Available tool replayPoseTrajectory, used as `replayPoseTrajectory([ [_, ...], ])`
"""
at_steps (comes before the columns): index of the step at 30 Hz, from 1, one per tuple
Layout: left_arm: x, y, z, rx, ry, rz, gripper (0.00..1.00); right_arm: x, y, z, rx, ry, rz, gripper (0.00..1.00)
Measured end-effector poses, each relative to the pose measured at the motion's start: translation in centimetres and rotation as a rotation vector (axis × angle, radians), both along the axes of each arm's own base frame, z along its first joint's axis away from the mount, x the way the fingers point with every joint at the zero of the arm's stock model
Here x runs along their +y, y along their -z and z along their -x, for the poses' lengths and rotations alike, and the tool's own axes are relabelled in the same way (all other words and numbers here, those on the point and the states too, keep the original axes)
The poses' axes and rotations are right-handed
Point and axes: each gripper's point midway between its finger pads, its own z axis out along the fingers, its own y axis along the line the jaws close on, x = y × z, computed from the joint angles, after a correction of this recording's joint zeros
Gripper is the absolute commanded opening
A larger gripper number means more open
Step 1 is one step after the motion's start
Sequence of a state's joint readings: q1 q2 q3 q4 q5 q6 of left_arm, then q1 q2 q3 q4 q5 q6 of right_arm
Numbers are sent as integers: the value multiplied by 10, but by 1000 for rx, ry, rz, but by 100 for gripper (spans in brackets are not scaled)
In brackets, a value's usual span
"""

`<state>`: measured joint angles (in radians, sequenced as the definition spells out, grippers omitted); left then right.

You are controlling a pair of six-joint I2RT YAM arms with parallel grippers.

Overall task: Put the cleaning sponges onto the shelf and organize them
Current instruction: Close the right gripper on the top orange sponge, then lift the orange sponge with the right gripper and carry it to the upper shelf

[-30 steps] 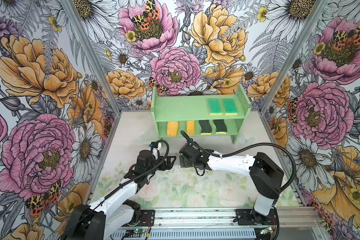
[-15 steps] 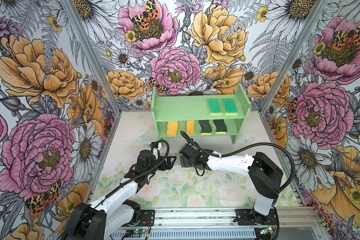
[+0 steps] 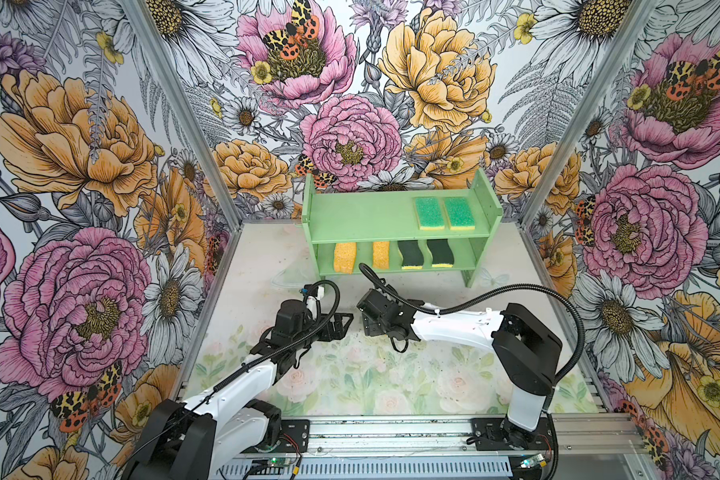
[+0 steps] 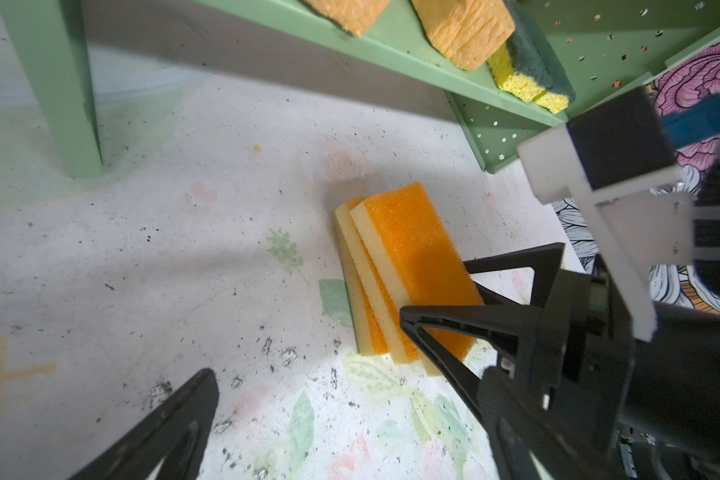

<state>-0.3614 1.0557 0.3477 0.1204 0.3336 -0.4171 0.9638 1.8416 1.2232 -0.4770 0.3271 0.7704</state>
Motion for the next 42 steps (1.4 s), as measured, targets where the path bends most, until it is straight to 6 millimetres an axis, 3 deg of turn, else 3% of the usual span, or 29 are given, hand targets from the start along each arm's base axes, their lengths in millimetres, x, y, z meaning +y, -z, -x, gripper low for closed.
replayPoseTrajectory([
  [15,-1,1,0,1,4,2,99,0,-2,0,-5,-2,-1,61],
  [30,-2,0,0,-1,7,5,99,1,-28,-1,-43,-17,-44,55],
  [42,-1,-9,-1,-28,4,15,99,1,-75,5,-74,-75,-124,52],
])
